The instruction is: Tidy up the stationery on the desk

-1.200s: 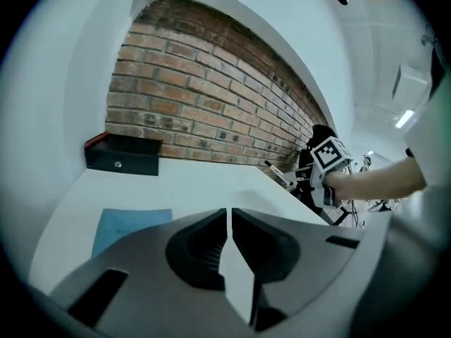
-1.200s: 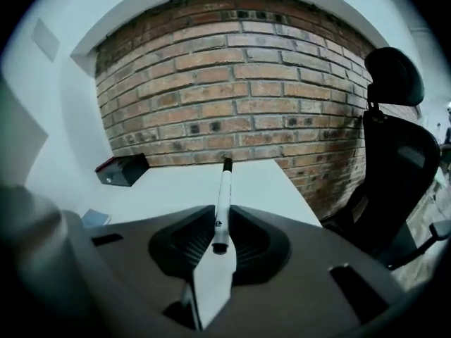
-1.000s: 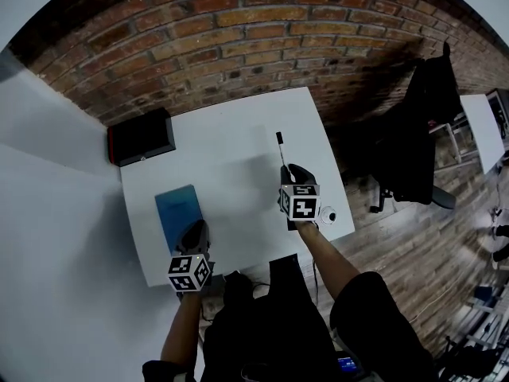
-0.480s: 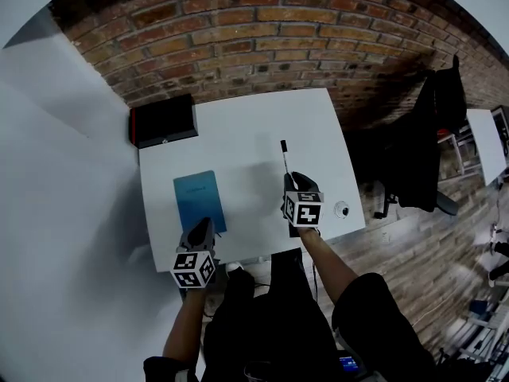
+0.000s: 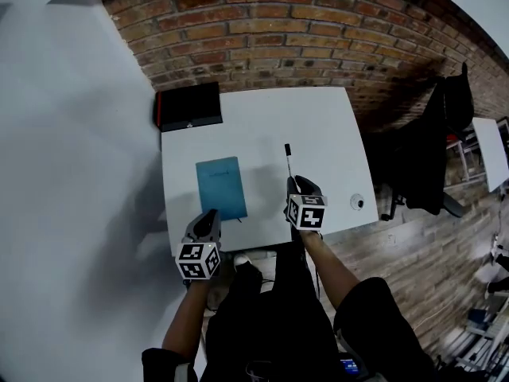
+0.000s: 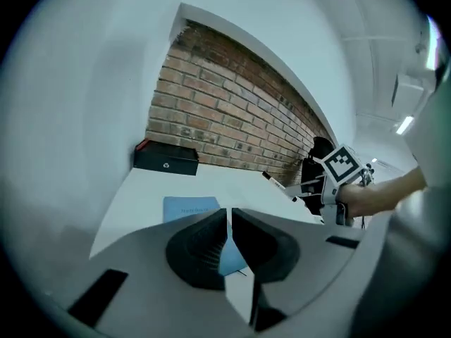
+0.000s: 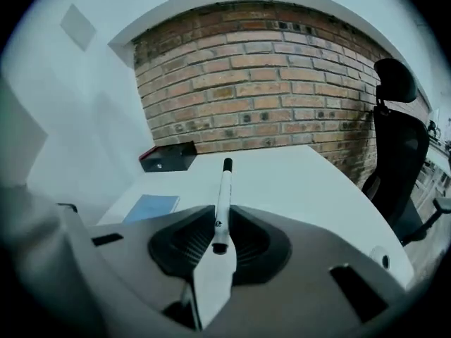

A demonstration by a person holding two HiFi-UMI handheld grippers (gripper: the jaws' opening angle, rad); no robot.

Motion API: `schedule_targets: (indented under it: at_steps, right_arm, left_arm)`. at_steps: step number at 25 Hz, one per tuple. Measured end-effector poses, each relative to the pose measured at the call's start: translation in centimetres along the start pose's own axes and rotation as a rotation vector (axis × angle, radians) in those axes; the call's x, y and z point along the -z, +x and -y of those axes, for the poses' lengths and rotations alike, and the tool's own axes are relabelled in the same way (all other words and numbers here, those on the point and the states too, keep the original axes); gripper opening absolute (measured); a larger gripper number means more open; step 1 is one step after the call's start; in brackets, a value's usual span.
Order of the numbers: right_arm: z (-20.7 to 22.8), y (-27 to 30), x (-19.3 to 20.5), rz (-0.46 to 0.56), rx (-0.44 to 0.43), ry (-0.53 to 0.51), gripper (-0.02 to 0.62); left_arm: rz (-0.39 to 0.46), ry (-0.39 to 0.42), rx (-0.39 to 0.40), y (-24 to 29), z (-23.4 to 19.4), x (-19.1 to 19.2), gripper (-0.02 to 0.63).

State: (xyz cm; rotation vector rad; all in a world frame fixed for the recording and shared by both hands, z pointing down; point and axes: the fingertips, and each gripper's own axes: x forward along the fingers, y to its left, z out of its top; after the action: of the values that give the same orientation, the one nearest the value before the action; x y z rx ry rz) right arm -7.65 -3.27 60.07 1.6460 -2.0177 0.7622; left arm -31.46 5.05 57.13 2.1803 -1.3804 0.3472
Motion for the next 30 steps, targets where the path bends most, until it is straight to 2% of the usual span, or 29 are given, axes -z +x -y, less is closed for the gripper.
schedule_targets:
  at_steps: [7,16,30]
  right_arm:
    - [-3.5,0.2,1.2,-0.017,-0.031,0.006,0.077]
    - [-5.2,0.4,2.5,-0.042,-0.052,0.017,0.077]
    - [-8.2,2.0,5.6,-0.101,-0.122,0.028,0.077]
  left_arm:
    - [0.010,0.000,0.000,-0.9,-1.1,-0.3,0.034]
    - [0.003,-0.003,-0.008,-1.8,-1.5,0.2,0.034]
    - [-0.019,-0.040,-0.075,-3.5,-2.8,2.3,0.034]
